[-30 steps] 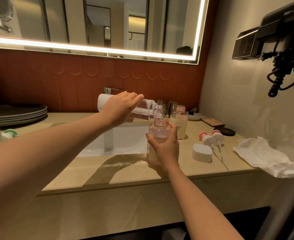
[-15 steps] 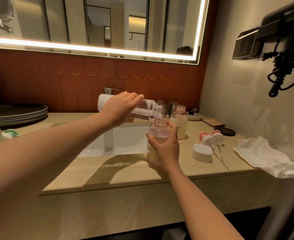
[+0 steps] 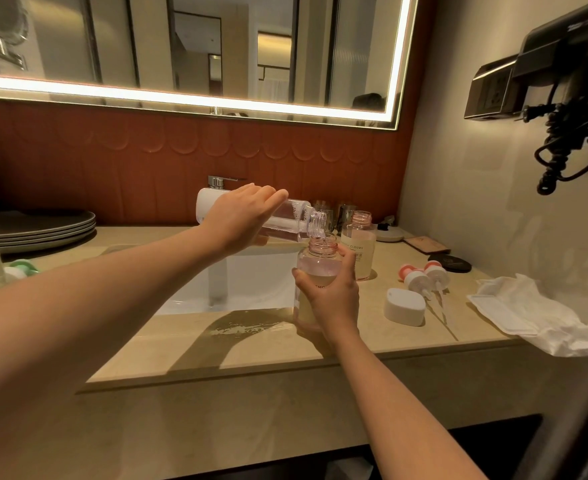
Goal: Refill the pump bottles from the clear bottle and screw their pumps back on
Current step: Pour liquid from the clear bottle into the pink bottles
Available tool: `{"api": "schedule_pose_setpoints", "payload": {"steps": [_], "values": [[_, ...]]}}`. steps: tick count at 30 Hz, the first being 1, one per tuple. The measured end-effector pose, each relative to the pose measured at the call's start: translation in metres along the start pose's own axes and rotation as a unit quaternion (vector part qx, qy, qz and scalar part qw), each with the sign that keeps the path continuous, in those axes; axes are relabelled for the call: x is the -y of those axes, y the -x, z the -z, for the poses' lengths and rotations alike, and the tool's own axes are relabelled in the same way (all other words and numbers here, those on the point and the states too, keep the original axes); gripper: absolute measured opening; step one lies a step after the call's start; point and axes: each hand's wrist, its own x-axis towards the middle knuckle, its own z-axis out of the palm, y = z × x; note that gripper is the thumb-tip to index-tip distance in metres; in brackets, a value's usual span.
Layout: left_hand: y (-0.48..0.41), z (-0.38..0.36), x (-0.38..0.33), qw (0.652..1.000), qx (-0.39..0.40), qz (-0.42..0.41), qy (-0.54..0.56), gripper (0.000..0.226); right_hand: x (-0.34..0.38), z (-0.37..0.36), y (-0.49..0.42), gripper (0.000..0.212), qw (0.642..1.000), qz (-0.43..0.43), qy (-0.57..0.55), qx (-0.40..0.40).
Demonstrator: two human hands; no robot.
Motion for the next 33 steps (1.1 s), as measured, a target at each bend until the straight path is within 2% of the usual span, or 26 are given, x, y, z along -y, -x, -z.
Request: {"api": "schedule_pose_setpoints", "payload": {"steps": [17,25,27,30,33], "values": [[-0.001,-0.005,0.001,1.0,-0.016,-0.001,-0.003,0.067,-0.001,0.0,-0.001,0.076,1.0,0.002,0.008,-0.001],[0.012,-0.017,-0.017,0.993,0.005,0.095,0.067,0.073,-0.008,0.016,-0.009,0.078,0.999,0.029,0.022,0.015],[0.013,-0.022,-0.027,0.982,-0.001,0.134,0.134,0.068,-0.015,0.029,-0.016,0.079,0.999,0.032,0.035,0.01],[0.009,-0.027,-0.036,0.946,-0.009,0.212,0.245,0.06,-0.029,0.053,-0.031,0.079,0.997,0.007,0.082,-0.001],[0.002,-0.037,-0.038,0.909,-0.021,0.268,0.32,0.06,-0.043,0.076,-0.045,0.081,0.978,0.013,0.203,-0.046]]}}
